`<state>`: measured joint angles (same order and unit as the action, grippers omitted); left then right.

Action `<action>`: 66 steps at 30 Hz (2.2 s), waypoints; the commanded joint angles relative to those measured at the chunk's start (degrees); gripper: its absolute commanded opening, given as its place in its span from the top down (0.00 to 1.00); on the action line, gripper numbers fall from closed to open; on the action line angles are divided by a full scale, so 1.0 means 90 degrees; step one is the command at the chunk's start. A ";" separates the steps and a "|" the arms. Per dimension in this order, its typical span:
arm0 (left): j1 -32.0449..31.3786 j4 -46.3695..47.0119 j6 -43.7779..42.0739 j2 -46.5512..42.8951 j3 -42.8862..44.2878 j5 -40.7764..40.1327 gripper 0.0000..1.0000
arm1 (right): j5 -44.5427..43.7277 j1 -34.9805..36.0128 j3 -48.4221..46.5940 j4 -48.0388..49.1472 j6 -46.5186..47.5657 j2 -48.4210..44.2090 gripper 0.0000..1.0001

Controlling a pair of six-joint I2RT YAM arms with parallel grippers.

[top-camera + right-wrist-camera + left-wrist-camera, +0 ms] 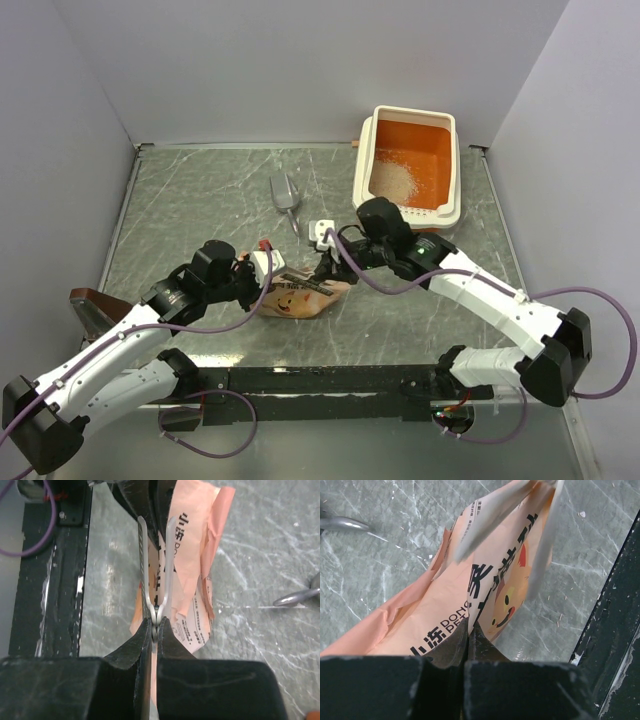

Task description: Fill the litter box with clean litter

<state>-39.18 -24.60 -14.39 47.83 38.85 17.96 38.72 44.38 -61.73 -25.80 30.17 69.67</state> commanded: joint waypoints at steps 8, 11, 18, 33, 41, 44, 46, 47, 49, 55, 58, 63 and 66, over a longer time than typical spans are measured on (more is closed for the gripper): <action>-0.0022 0.0829 0.0203 -0.0373 0.0263 -0.0052 0.99 | -0.1644 0.0576 -0.1451 -0.2053 0.0856 0.1017 1.00; -0.0012 0.0848 0.0212 -0.0432 0.0244 -0.0052 0.99 | -0.1763 0.0674 -0.1490 -0.2104 0.0847 0.1155 1.00; -0.0012 0.0849 0.0203 -0.0413 0.0273 -0.0081 0.99 | -0.1734 0.0762 -0.1334 -0.1850 0.0710 0.1341 1.00; -0.0012 0.0878 0.0213 -0.0354 0.0263 -0.0120 0.99 | -0.1519 0.1055 -0.1070 -0.0981 0.0378 0.1937 1.00; -0.0012 0.0888 0.0203 -0.0305 0.0283 -0.0140 0.99 | -0.1626 0.1338 -0.1139 -0.0883 0.0241 0.2103 0.99; -0.0012 0.0888 0.0212 -0.0305 0.0283 -0.0149 0.99 | -0.1529 0.1358 -0.1061 -0.0786 0.0173 0.2064 0.89; -0.0012 0.0888 0.0212 -0.0305 0.0273 -0.0149 0.99 | -0.1431 0.1377 -0.1012 -0.0747 0.0144 0.1996 0.80; -0.0012 0.0888 0.0212 -0.0305 0.0292 -0.0149 0.99 | -0.1431 0.1397 -0.0992 -0.0717 0.0124 0.1966 0.77; -0.0012 0.0878 0.0213 -0.0295 0.0283 -0.0149 0.99 | -0.1402 0.1407 -0.0885 -0.0630 0.0085 0.1878 0.68; -0.0002 0.0878 0.0212 -0.0305 0.0283 -0.0169 0.99 | -0.1431 0.1436 -0.0816 -0.0639 0.0007 0.1713 0.00; -0.0002 0.0878 0.0203 -0.0315 0.0273 -0.0188 0.99 | -0.1499 0.1436 -0.0758 -0.0561 -0.0022 0.1508 0.00; -0.0002 0.0888 0.0213 -0.0295 0.0254 -0.0218 0.98 | -0.1694 0.1436 -0.0660 -0.0385 -0.0178 0.0855 0.00; -0.0002 0.0907 0.0232 -0.0295 0.0254 -0.0266 0.98 | -0.2229 0.1417 -0.0543 -0.0142 -0.0471 0.0309 0.00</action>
<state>-38.74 -26.85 -12.93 45.60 38.83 14.13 21.39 54.43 -67.31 -30.68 26.35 79.81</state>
